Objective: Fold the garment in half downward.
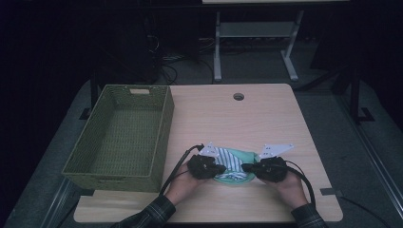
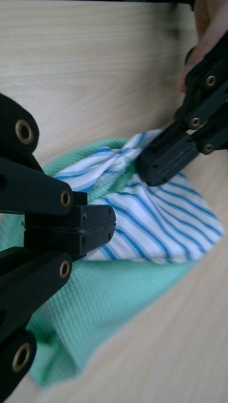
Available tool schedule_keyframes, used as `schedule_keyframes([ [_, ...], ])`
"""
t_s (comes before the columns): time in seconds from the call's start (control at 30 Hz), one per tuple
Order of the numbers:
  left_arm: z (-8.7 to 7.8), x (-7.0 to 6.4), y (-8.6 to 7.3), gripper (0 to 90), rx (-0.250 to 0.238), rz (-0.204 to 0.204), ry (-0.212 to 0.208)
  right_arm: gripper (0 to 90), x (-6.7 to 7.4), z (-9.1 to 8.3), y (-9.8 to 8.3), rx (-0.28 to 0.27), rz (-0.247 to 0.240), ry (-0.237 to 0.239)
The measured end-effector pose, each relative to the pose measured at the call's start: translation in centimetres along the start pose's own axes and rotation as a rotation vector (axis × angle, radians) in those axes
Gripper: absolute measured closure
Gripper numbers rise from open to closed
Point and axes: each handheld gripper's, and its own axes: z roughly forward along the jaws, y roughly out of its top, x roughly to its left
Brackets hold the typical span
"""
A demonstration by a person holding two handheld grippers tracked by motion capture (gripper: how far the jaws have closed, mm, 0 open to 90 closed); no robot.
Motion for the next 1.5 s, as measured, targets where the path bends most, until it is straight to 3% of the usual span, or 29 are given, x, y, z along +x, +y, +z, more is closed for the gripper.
schedule_keyframes([
  [0.3, 1.1, -0.4, -0.4, 86.2, 0.075, 0.032, 0.007, 89.9, 0.3, 0.7, -1.1, 0.044, 0.004, 0.024],
  [0.37, 1.1, -0.5, -0.4, 85.6, 0.062, 0.022, 0.009, 89.9, 0.4, 0.6, -1.0, 0.036, -0.001, 0.019],
  [0.57, -1.0, -0.7, 0.5, 83.6, 0.000, 0.034, 0.030, 89.6, -0.1, -0.9, -0.5, -0.037, 0.012, -0.008],
  [0.8, -2.3, -1.0, 0.8, 88.7, -0.030, 0.019, 0.018, 89.7, -2.2, -1.8, 0.9, -0.075, 0.024, -0.061],
  [1.03, -1.8, -2.0, 0.7, 89.6, -0.014, 0.036, -0.012, 89.9, -4.6, -0.6, 2.6, -0.065, 0.031, -0.100],
  [1.23, -0.7, -2.7, 0.5, 89.5, 0.005, 0.044, -0.039, 89.9, -6.2, 1.0, 3.6, -0.038, 0.038, -0.107],
  [1.5, 1.0, -3.6, 0.3, 89.5, 0.042, 0.076, -0.065, 90.0, -7.3, 3.3, 3.5, 0.004, 0.035, -0.111],
])
